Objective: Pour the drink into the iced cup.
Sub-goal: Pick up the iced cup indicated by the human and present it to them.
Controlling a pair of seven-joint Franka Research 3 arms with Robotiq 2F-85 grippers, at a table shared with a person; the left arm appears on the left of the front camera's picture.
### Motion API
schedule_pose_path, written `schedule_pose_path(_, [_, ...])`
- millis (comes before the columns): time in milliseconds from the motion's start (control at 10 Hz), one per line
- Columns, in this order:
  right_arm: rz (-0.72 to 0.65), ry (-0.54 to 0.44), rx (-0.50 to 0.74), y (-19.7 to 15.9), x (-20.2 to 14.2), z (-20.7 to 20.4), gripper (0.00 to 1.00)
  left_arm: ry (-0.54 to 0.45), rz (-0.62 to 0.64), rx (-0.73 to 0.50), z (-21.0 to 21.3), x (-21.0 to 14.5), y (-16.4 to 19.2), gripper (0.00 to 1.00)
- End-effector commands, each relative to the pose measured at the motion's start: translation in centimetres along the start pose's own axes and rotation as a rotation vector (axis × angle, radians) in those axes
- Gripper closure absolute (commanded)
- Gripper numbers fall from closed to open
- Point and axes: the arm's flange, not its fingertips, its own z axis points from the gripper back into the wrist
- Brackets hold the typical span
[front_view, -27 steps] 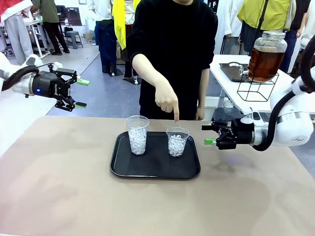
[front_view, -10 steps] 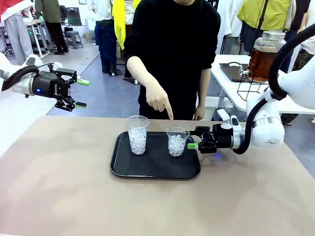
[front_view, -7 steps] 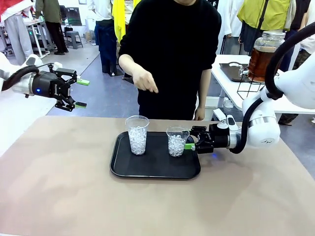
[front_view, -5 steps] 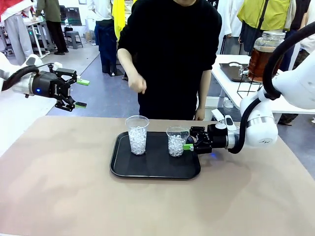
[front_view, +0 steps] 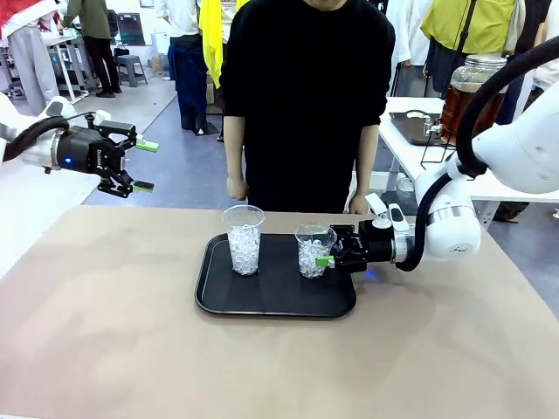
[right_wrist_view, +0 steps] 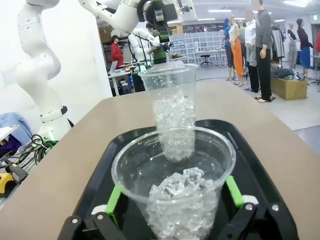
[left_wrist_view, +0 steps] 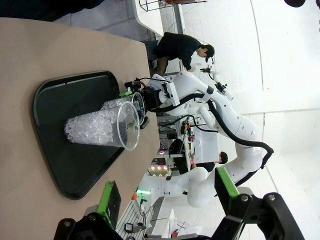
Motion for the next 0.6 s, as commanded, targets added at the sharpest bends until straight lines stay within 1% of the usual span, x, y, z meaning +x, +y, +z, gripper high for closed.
schedule_pose_path(0, [-0.031,-0.002,-0.051,-1.11,0.37,-1.37,0.0,-0.002,-0.002,0.002,0.05,-0.18,-0.04,0.0])
schedule_pose_path(300, [-0.041,-0.01,-0.038,-1.0,0.27,-1.6,0.0,-0.002,-0.002,0.002,0.05,-0.18,-0.04,0.0])
schedule_pose_path(400, [-0.075,0.004,-0.048,-0.9,0.32,-1.83,0.05,-0.002,-0.002,0.002,0.05,-0.18,-0.04,0.0])
schedule_pose_path(500, [-0.047,-0.005,-0.026,-1.03,0.26,-1.72,0.24,-0.002,-0.002,0.002,0.05,-0.18,-0.04,0.0])
